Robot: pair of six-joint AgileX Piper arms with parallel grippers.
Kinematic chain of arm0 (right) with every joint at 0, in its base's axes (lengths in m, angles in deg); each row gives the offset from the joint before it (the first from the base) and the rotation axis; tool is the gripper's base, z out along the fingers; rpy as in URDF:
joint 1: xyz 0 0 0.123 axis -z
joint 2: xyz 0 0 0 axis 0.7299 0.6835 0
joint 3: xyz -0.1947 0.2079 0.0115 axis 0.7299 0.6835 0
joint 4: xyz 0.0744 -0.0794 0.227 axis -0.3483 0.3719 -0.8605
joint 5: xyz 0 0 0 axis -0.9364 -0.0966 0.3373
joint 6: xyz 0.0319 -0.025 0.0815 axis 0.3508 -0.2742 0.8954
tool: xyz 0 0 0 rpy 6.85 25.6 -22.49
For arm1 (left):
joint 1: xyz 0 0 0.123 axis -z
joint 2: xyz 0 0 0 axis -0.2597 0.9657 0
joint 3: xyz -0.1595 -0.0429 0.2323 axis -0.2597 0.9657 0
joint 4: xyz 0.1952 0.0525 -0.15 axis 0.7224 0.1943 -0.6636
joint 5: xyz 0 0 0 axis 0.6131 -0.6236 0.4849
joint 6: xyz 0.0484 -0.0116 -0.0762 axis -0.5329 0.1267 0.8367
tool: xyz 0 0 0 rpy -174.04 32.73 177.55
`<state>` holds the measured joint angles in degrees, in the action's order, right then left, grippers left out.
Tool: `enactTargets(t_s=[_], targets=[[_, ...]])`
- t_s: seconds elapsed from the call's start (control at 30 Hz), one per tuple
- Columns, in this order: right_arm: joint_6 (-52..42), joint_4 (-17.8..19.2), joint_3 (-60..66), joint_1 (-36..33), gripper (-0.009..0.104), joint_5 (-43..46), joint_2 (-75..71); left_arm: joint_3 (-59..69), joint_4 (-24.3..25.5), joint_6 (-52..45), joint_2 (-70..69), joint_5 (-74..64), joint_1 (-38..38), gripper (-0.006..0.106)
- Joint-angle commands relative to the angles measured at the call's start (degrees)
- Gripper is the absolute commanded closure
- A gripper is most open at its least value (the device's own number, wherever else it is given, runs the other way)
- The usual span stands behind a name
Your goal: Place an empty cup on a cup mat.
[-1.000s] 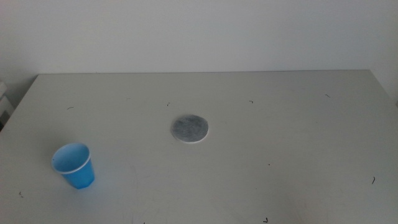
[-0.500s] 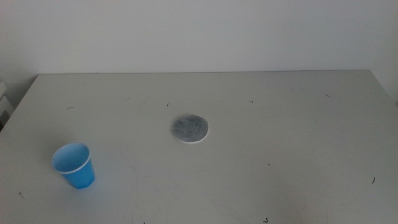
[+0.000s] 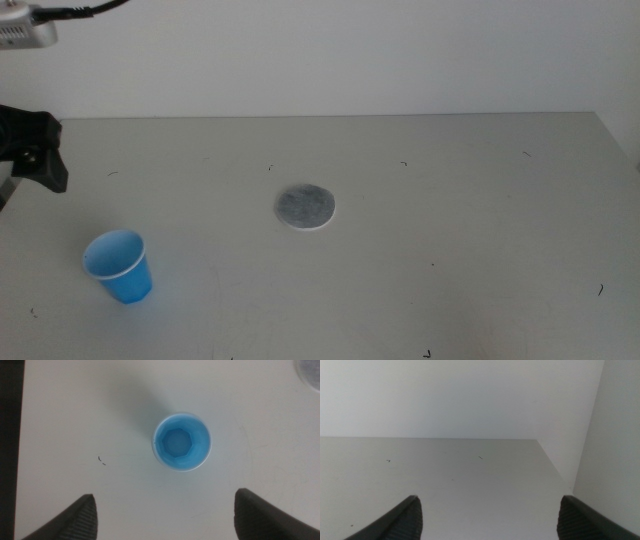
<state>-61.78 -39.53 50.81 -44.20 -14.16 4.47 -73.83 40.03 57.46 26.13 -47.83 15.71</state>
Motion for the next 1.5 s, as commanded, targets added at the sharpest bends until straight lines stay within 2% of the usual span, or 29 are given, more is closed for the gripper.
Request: enactTargets(t_s=[0.0, 0.13, 0.37, 0.6, 1.07, 1.47], targets=[[-0.5, 0.5, -0.7, -0.1, 0.001, 4.4, -1.1, -1.9, -1.3, 0.1, 1.3, -3.2, 0.2, -0.005], [-0.5, 0.5, -0.7, -0.1, 0.001, 4.4, -1.1, -1.9, -1.3, 0.5, 4.4, -3.5, 0.2, -0.005], [-0.5, 0.5, -0.7, -0.1, 0.001, 4.4, -1.1, -1.9, 1.6, 0.5, 7.1, -2.4, 0.0, -0.005], [-0.5, 0.5, -0.7, -0.1, 0.001, 4.4, -1.1, -0.6, 1.2, -5.5, 10.5, -1.9, 0.0, -0.005], [-0.5, 0.5, -0.7, -0.1, 0.001, 4.4, -1.1, 6.4, 1.1, -5.7, 17.8, 14.1, 0.0, -0.005], [-0.5, 0.5, -0.7, -0.1, 0.001, 4.4, -1.1, 7.0, 1.4, -5.7, 25.1, 19.7, 0.0, -0.005]])
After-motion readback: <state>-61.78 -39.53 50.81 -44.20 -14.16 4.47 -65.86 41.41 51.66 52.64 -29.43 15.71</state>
